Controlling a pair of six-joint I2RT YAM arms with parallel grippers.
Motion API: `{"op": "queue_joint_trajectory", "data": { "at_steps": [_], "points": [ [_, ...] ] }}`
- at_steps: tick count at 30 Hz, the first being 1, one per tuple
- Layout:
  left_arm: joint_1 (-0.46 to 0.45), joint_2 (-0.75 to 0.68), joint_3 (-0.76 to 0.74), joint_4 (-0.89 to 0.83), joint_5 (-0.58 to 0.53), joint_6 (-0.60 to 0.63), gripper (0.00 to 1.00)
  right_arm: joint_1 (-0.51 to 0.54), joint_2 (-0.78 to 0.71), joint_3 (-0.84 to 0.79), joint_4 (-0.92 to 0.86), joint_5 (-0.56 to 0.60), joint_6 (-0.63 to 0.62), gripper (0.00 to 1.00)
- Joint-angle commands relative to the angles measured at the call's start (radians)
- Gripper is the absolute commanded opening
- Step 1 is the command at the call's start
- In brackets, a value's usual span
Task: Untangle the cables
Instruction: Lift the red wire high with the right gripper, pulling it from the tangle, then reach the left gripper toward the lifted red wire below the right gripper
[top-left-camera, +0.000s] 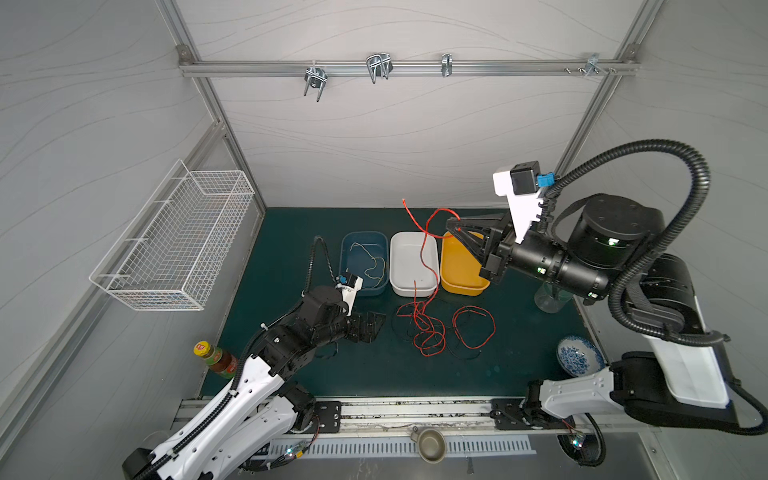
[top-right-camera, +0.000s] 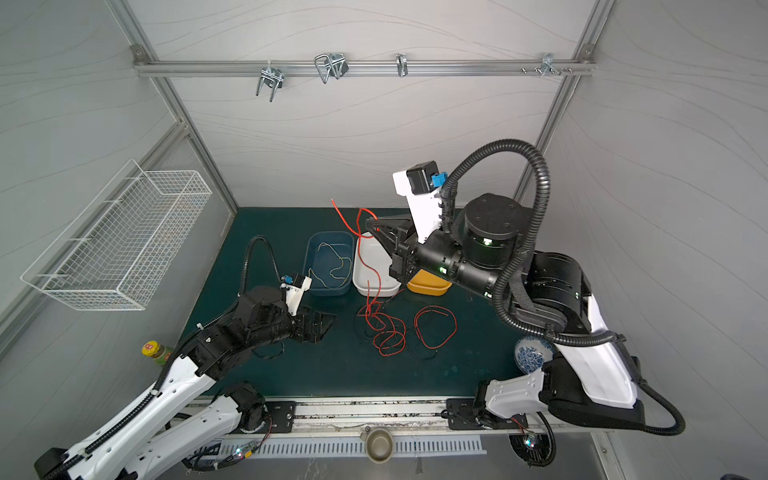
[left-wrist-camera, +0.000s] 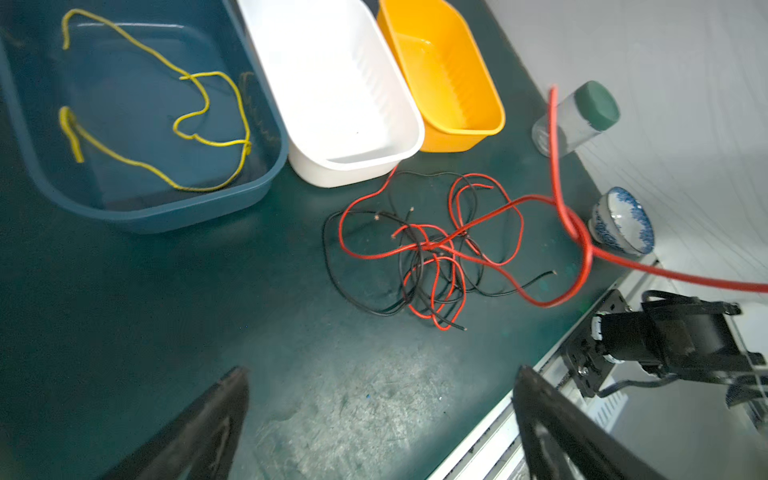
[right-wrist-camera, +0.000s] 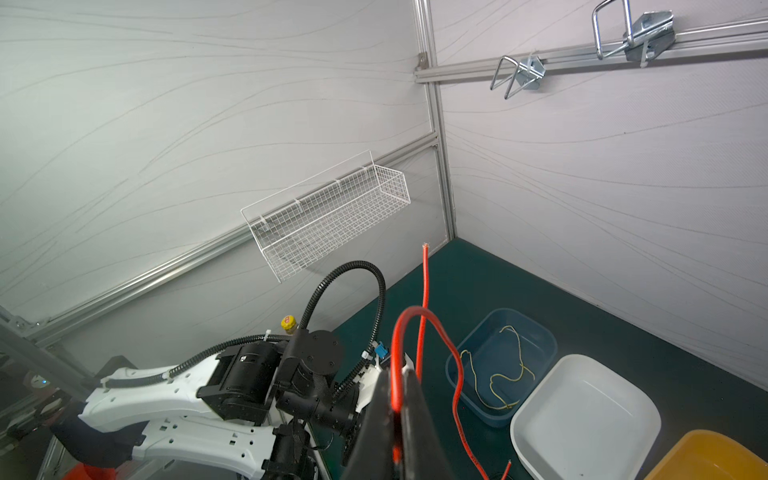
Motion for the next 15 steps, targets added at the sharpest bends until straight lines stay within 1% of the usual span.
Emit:
{"op": "queue_joint_trajectory", "data": {
  "at_steps": [1, 5, 7, 9, 11, 15],
  "points": [
    [-0.023, -0.040, -0.026, 0.175, 0.068, 0.003, 1.00, -0.018, -0.003, -0.003, -0.036, -0.027, 0.029, 0.00],
    [-0.083, -0.001, -0.014, 0.245, 0.093, 0.007, 1.00, -0.037, -0.019, -0.030, -0.027, -0.042, 0.044, 0.00],
    [-0.140, 0.044, 0.000, 0.259, 0.069, 0.028, 1.00, -0.046, -0.023, -0.036, -0.027, -0.057, 0.047, 0.00],
    [-0.224, 0.095, 0.018, 0.276, 0.059, 0.065, 1.00, -0.051, -0.026, -0.040, -0.025, -0.063, 0.055, 0.00],
    [-0.284, 0.138, 0.040, 0.280, 0.047, 0.095, 1.00, -0.054, -0.029, -0.046, -0.024, -0.070, 0.058, 0.00],
    [-0.307, 0.209, 0.057, 0.286, -0.010, 0.114, 0.99, -0.057, -0.034, -0.061, -0.021, -0.075, 0.065, 0.00]
  ]
}}
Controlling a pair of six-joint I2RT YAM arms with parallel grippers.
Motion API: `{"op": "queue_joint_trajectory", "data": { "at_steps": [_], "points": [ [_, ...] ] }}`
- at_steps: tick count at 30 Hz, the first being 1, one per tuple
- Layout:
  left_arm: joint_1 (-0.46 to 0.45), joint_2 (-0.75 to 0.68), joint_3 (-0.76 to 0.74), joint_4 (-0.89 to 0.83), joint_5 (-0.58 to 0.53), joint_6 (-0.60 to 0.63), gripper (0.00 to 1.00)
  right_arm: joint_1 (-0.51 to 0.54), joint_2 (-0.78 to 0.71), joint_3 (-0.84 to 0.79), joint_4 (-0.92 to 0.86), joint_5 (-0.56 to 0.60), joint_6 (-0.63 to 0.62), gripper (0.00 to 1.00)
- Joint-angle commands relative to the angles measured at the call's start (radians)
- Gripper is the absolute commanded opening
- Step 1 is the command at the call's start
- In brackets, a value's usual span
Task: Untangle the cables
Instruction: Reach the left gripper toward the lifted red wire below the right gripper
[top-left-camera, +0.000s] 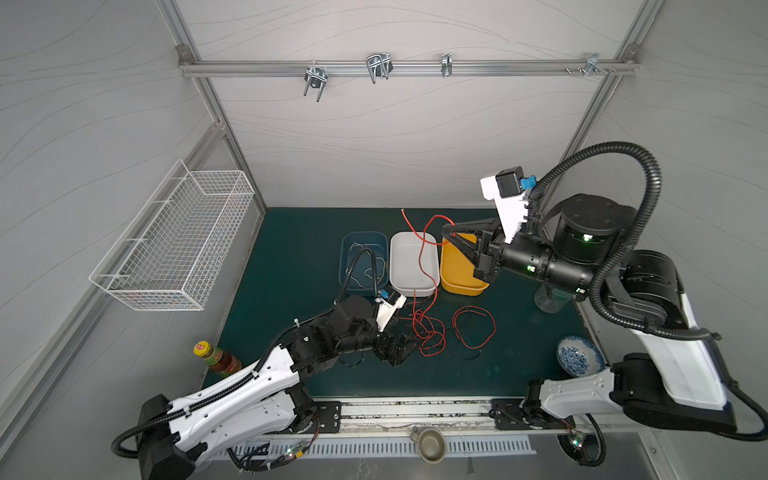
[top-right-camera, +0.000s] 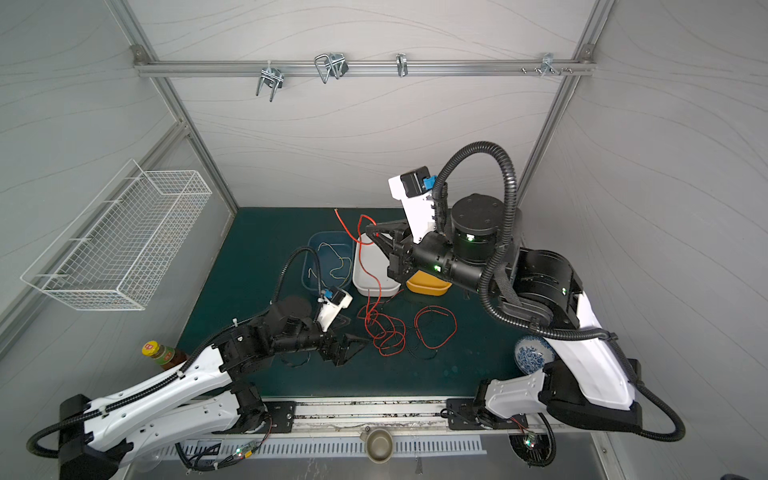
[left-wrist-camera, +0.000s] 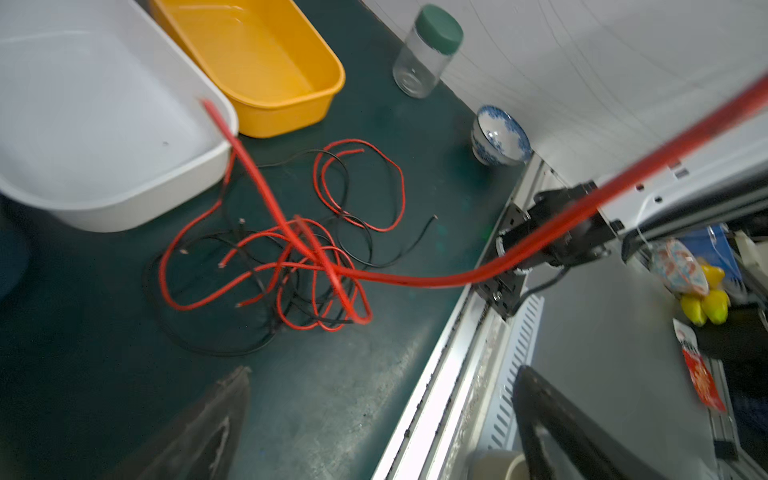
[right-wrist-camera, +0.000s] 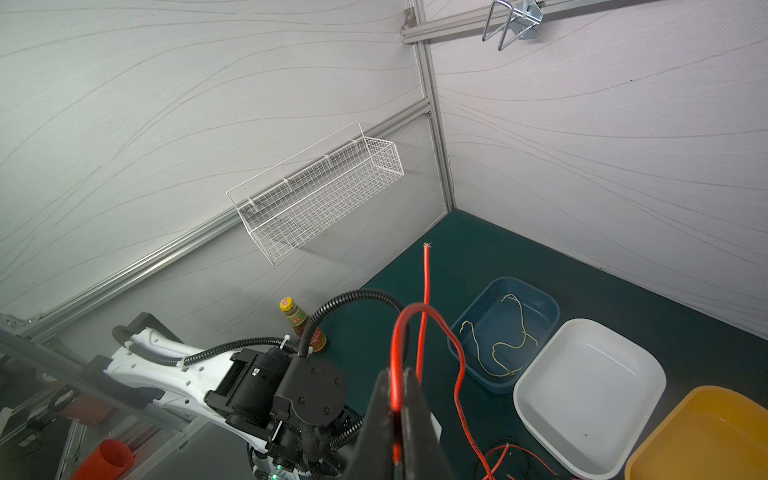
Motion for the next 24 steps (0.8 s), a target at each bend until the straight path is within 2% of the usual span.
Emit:
{"op": "queue_joint_trajectory", "data": {
  "at_steps": [1, 8, 15, 17, 21, 24],
  "points": [
    [-0.006, 0.042, 0.065, 0.056, -0.068, 0.050, 0.99, -0.006, -0.026, -0.013, 0.004, -0.020, 0.014, 0.00],
    [-0.006, 0.156, 0.089, 0.102, -0.155, 0.020, 0.97, -0.006, -0.035, -0.030, 0.021, -0.033, 0.022, 0.00],
    [-0.004, 0.228, 0.119, 0.097, -0.179, 0.016, 0.82, -0.006, -0.056, -0.046, 0.033, -0.040, 0.027, 0.00],
    [-0.004, 0.239, 0.117, 0.099, -0.177, 0.014, 0.73, -0.006, -0.060, -0.053, 0.038, -0.044, 0.029, 0.00],
    [-0.002, 0.257, 0.124, 0.091, -0.156, 0.017, 0.48, -0.006, -0.070, -0.073, 0.056, -0.043, 0.033, 0.00],
    [0.005, 0.260, 0.124, 0.090, -0.148, 0.015, 0.40, -0.007, -0.077, -0.082, 0.065, -0.044, 0.033, 0.00]
  ]
}}
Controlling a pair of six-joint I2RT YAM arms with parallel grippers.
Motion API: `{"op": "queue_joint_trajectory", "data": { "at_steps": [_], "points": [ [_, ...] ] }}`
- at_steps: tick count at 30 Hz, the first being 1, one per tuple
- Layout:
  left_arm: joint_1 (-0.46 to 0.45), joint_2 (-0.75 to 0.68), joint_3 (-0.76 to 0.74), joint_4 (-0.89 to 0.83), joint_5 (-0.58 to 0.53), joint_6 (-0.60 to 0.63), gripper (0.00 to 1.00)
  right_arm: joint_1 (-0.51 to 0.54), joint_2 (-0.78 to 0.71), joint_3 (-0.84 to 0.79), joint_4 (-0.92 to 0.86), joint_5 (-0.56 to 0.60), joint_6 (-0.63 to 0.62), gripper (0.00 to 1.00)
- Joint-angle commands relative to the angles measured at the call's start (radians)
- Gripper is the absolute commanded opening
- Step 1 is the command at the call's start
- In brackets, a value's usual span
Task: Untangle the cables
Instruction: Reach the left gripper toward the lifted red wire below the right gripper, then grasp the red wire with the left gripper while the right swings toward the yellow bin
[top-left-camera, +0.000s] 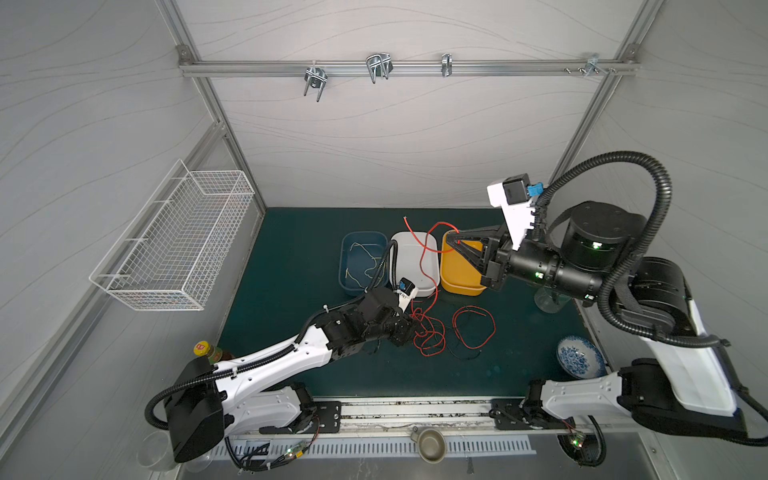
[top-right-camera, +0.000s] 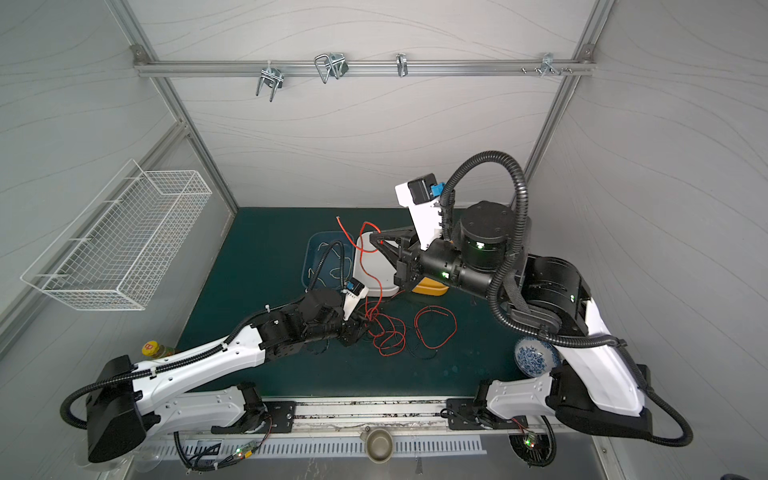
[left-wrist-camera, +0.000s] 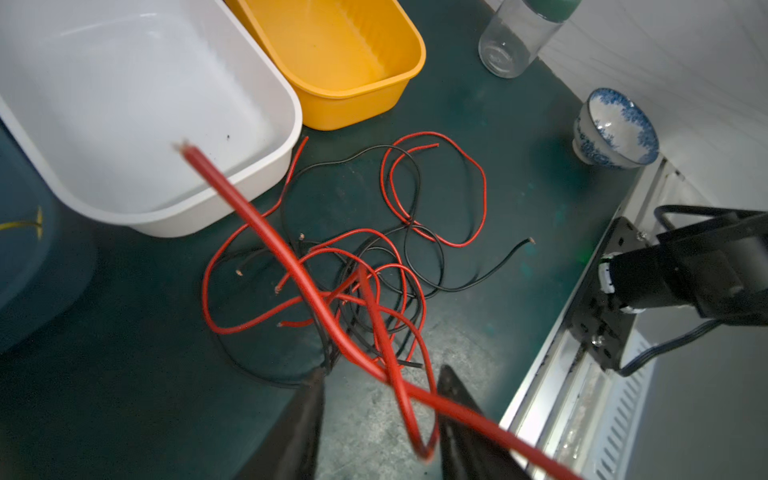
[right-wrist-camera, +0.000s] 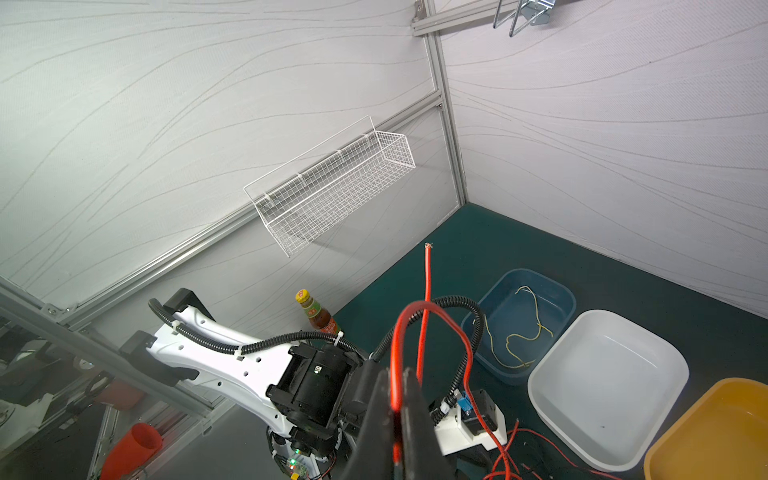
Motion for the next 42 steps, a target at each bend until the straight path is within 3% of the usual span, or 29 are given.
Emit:
{"op": "queue_joint_trajectory", "data": {
  "at_steps": [1, 9, 22, 36, 42],
  "points": [
    [0.010, 0.005, 0.048, 0.029, 0.015, 0.000, 0.34, -0.006, -0.022, -0.010, 0.043, -0.008, 0.009, 0.00],
    [0.029, -0.007, 0.070, -0.028, 0.024, 0.011, 0.00, -0.006, -0.068, -0.048, 0.058, 0.071, 0.003, 0.00],
    [0.028, -0.162, 0.089, -0.207, -0.212, 0.058, 0.00, -0.013, -0.181, -0.113, -0.060, 0.337, -0.033, 0.00],
    [0.028, -0.252, 0.090, -0.319, -0.267, 0.065, 0.07, -0.016, -0.277, -0.131, -0.214, 0.512, -0.049, 0.00],
    [0.029, -0.284, 0.085, -0.346, -0.340, 0.067, 0.00, -0.016, -0.277, -0.099, -0.344, 0.562, -0.035, 0.00]
  ]
}}
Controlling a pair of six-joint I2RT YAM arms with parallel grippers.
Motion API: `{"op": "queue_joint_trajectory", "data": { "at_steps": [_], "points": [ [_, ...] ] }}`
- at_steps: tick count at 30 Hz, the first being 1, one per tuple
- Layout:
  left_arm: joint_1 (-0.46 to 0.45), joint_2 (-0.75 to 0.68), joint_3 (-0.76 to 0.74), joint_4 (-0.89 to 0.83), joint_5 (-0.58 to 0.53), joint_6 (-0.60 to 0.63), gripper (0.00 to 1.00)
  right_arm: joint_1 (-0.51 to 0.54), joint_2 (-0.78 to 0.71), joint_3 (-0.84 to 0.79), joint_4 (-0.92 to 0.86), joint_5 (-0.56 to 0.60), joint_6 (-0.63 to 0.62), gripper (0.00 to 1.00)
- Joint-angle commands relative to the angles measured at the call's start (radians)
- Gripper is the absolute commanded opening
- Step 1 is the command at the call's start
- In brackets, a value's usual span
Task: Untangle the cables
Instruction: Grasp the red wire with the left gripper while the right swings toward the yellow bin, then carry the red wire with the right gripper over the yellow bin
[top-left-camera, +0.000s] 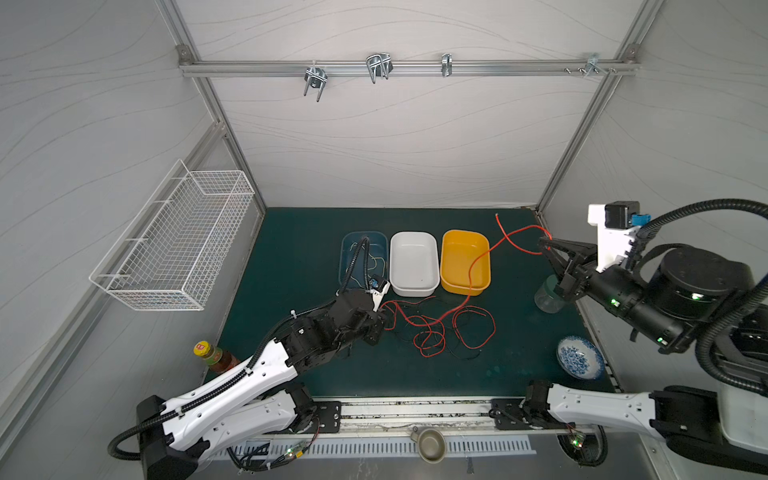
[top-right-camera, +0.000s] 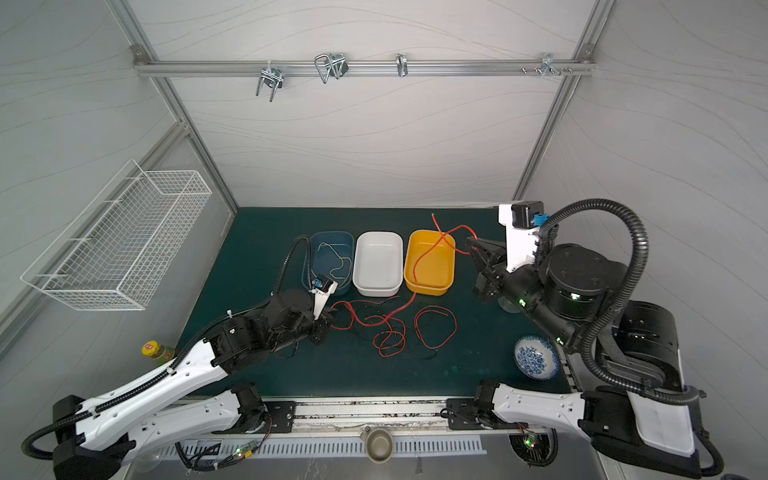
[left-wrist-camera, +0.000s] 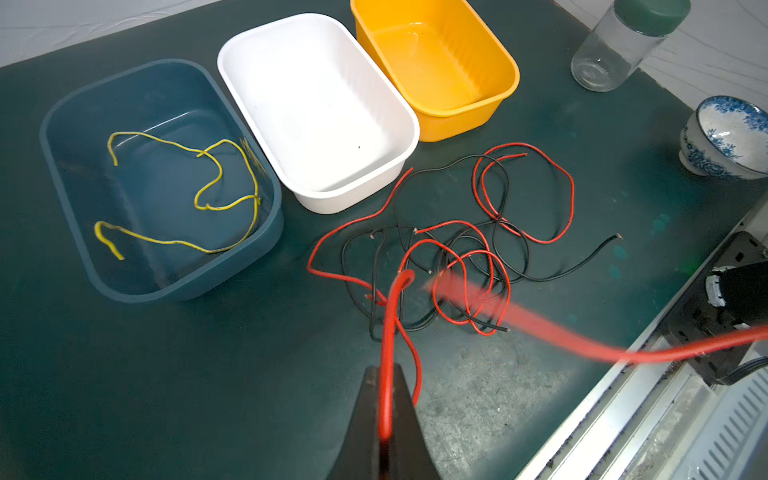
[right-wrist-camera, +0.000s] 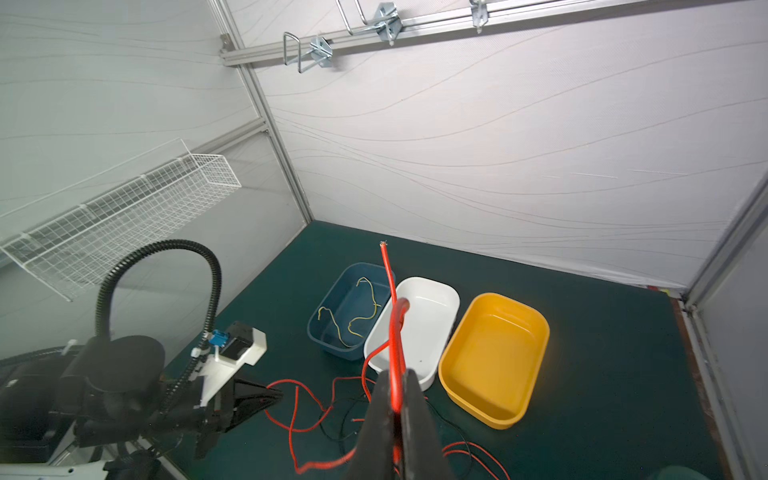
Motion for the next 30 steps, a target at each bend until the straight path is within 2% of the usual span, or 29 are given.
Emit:
{"op": "queue_joint_trajectory", "data": {
  "at_steps": [1, 3, 9, 15, 18, 23, 25, 30],
  "points": [
    [0.002, -0.024, 0.030, -0.016, -0.099, 0.008, 0.00, -0.005, -0.002, 0.023, -0.119, 0.063, 0.004, 0.00],
    [0.003, -0.030, 0.035, -0.030, -0.151, -0.009, 0.00, -0.005, -0.006, 0.015, -0.145, 0.065, 0.016, 0.00],
    [0.002, -0.034, 0.036, -0.023, -0.167, -0.009, 0.00, -0.005, -0.008, -0.049, -0.118, 0.039, -0.003, 0.00],
    [0.003, -0.036, 0.052, -0.039, -0.260, -0.009, 0.00, -0.030, -0.004, -0.190, 0.017, 0.046, -0.075, 0.00],
    [0.002, -0.046, 0.067, -0.057, -0.305, -0.029, 0.00, -0.101, 0.024, -0.232, 0.071, -0.015, -0.096, 0.00],
    [0.003, -0.091, 0.054, -0.043, -0.384, -0.032, 0.00, -0.305, 0.083, -0.288, 0.164, -0.239, -0.110, 0.00],
    [0.002, -0.106, 0.051, -0.039, -0.409, -0.029, 0.00, -0.359, 0.106, -0.291, 0.196, -0.281, -0.110, 0.00],
    [0.002, -0.116, 0.039, -0.026, -0.456, -0.021, 0.00, -0.414, 0.165, -0.265, 0.241, -0.341, -0.082, 0.00]
  ]
}}
